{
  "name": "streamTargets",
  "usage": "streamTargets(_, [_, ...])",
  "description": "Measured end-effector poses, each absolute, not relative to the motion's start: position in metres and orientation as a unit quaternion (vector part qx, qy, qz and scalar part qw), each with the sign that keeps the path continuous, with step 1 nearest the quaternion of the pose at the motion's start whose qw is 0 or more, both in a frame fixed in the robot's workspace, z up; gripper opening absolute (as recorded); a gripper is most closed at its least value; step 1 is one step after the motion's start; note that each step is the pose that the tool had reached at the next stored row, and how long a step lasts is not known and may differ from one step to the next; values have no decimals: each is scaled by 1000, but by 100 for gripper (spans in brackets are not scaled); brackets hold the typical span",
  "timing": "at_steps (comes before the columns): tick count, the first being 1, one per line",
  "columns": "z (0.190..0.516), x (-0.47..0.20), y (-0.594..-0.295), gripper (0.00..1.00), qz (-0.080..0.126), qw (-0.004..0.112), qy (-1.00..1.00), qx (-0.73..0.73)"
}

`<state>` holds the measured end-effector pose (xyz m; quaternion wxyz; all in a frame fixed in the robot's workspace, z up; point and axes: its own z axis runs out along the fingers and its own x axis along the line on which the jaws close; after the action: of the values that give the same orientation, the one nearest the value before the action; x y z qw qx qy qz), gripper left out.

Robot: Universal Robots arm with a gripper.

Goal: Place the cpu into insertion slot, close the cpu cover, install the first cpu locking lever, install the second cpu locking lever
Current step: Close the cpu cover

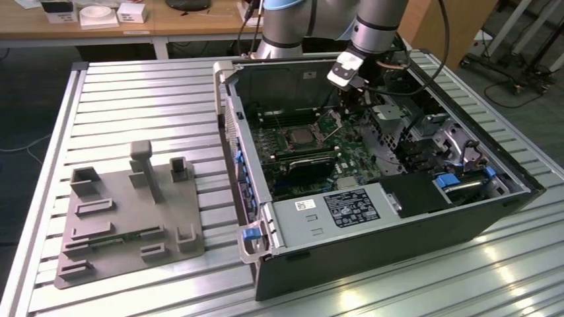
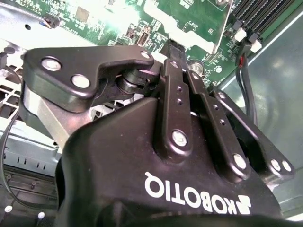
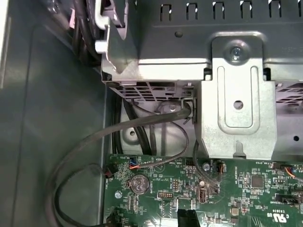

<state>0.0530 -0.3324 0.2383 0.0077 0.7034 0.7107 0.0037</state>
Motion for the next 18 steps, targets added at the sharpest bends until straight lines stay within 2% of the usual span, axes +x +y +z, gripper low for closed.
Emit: streamTargets(18, [236,38,-332,10,2,6,711,703])
